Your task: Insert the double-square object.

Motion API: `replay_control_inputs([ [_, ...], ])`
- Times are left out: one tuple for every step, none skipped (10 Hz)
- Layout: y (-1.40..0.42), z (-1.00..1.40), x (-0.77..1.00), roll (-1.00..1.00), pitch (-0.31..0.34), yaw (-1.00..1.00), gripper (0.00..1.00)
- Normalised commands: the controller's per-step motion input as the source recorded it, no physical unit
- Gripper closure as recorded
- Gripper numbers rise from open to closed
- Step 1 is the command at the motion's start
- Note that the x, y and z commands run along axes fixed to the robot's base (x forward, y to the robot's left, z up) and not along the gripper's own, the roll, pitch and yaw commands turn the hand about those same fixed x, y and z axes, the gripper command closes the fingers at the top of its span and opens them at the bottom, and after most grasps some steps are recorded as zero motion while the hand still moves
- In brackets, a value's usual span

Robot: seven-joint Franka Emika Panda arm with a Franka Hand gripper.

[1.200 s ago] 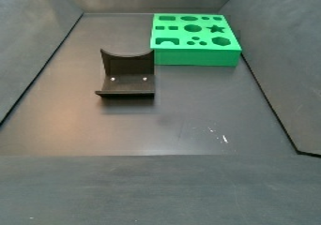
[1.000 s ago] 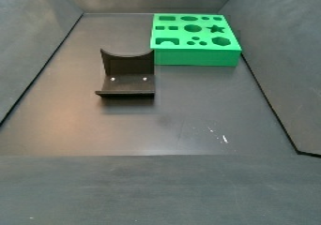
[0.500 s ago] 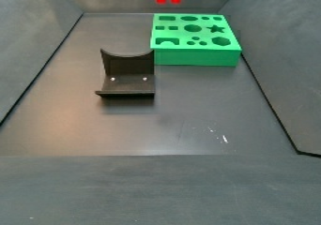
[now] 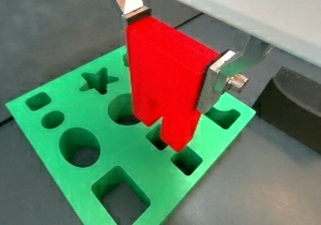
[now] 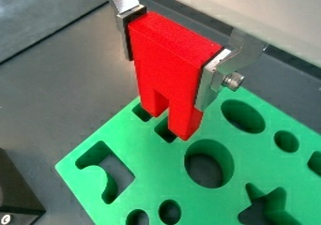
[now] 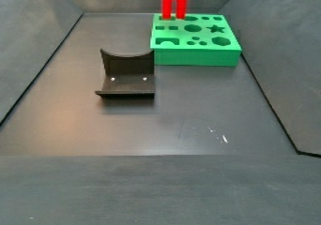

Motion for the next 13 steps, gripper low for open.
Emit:
replay_control_inputs([
  [0.00, -0.33, 0.08, 0.12, 0.026, -0.13, 1.00],
  [0.04, -0.38, 0.09, 0.09, 0.006, 0.00, 1.00],
  [0.05, -0.41, 0.17, 0.09, 0.009, 0.00, 1.00],
  [0.03, -0.39, 0.20, 0.08, 0.023, 0.00, 1.00],
  [0.00, -0.40, 0.24, 0.04, 0.020, -0.05, 1.00],
  [0.00, -0.37, 0.23, 0.01, 0.020, -0.17, 1.00],
  [0.00, -0.36, 0.11, 0.00, 0.011, -0.27, 1.00],
  [0.00, -0.31, 0.04, 0.00, 0.021, -0.30, 1.00],
  [0.00, -0.31, 0.00, 0.00, 0.013, -0.25, 1.00],
  [0.03, -0.33, 0.00, 0.02, 0.000, 0.00, 1.00],
  [0.00, -0.33, 0.00, 0.03, 0.000, 0.17, 1.00],
  [0.00, -0.33, 0.01, 0.04, 0.000, 0.36, 1.00],
  [0.00, -0.37, 0.10, 0.03, 0.000, 0.39, 1.00],
])
